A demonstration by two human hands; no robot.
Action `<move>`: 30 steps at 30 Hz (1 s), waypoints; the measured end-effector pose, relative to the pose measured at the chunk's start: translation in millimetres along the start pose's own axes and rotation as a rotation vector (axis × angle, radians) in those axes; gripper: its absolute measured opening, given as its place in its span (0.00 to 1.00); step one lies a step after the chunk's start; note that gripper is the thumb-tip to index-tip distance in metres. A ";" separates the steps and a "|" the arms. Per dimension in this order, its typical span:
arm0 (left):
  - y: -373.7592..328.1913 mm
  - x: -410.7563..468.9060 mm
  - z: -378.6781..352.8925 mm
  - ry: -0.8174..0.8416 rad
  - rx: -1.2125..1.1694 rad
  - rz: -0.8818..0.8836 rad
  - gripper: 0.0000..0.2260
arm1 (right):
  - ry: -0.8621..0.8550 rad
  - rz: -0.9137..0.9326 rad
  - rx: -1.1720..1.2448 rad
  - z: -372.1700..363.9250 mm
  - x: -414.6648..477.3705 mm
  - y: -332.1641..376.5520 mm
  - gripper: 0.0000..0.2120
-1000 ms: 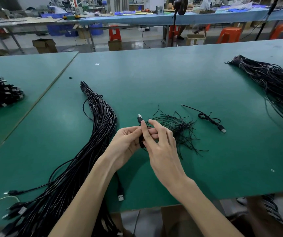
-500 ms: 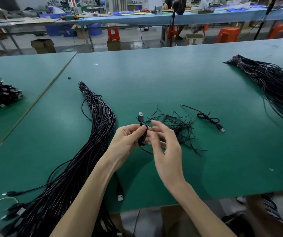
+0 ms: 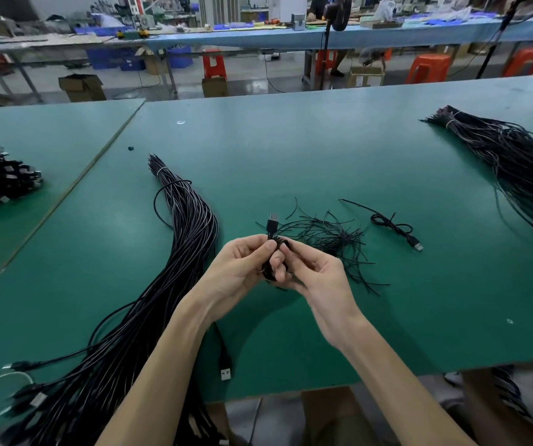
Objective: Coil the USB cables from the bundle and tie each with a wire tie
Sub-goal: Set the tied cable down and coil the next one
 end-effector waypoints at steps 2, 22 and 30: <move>-1.0 -0.7 -0.8 0.005 0.023 -0.014 0.09 | -0.061 0.045 -0.059 0.3 1.2 -1.5 0.10; -8.0 -4.5 -5.2 -0.037 0.129 -0.104 0.10 | -0.240 0.283 -0.566 6.2 5.2 12.4 0.11; -6.9 -2.8 -0.2 -0.107 0.119 -0.078 0.10 | -0.180 0.247 -0.529 9.9 5.9 12.9 0.14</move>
Point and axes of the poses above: each hand's wrist, its own x-axis towards the middle knuckle, its own z-axis out of the back of the hand, y = z × x, the point moved 5 cm from there along x, towards the middle knuckle, and after that the axes turned 13 degrees about -x, right-handed, at the moved point
